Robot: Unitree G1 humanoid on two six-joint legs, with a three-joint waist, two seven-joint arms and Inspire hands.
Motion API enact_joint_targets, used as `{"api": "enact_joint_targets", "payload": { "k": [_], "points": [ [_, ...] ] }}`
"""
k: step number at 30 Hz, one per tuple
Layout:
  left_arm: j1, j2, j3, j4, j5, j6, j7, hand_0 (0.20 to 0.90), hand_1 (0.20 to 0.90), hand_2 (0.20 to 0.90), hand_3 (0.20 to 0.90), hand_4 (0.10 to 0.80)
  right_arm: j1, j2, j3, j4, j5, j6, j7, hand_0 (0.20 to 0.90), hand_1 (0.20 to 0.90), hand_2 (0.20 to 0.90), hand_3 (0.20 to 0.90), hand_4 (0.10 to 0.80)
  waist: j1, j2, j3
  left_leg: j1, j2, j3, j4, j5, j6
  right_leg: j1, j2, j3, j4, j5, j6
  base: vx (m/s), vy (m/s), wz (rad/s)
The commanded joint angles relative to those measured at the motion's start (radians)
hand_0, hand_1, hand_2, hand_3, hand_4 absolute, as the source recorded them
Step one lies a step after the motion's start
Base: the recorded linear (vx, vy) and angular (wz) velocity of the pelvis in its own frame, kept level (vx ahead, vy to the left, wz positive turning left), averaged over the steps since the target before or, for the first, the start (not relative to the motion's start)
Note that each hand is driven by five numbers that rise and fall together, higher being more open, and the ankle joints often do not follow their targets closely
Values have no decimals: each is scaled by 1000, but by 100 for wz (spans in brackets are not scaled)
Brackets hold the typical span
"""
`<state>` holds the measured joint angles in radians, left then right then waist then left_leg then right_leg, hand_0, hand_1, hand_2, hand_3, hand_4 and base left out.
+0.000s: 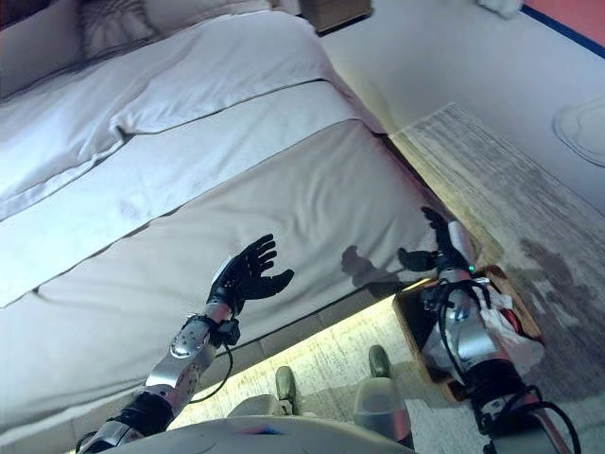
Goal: Pick up the clothes from the bed and place them into the basket
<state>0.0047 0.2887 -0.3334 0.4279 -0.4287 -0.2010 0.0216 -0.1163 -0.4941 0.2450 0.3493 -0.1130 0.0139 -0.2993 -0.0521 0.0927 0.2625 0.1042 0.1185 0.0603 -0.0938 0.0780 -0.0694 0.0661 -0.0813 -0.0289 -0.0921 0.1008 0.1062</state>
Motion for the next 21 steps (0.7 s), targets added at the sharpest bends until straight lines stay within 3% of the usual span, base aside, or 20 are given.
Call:
{"api": "enact_joint_targets", "payload": {
  "k": [1,10,21],
  "points": [
    [-13,45,37,18,18,-132,10,900,900,900,900,800,-42,4,2,-87,-57,-125,-31,900,900,900,900,800,30,-91,-111,36,-20,-54,10,-129,26,4,-43,9,13,-57,-7,17,39,40],
    [42,40,76,14,6,-140,-5,900,900,900,900,800,5,26,55,-134,-73,-129,29,900,900,900,900,800,101,-123,-128,22,-24,-104,7,-114,23,52,-59,-75,5,-67,2,34,29,28],
    [47,64,101,-26,-29,-103,-38,900,900,900,900,800,37,58,84,-149,-36,-119,38,900,900,900,900,800,119,-128,-119,36,-24,-96,7,-116,30,74,-83,-103,8,-66,20,20,2,8]
  ]
}}
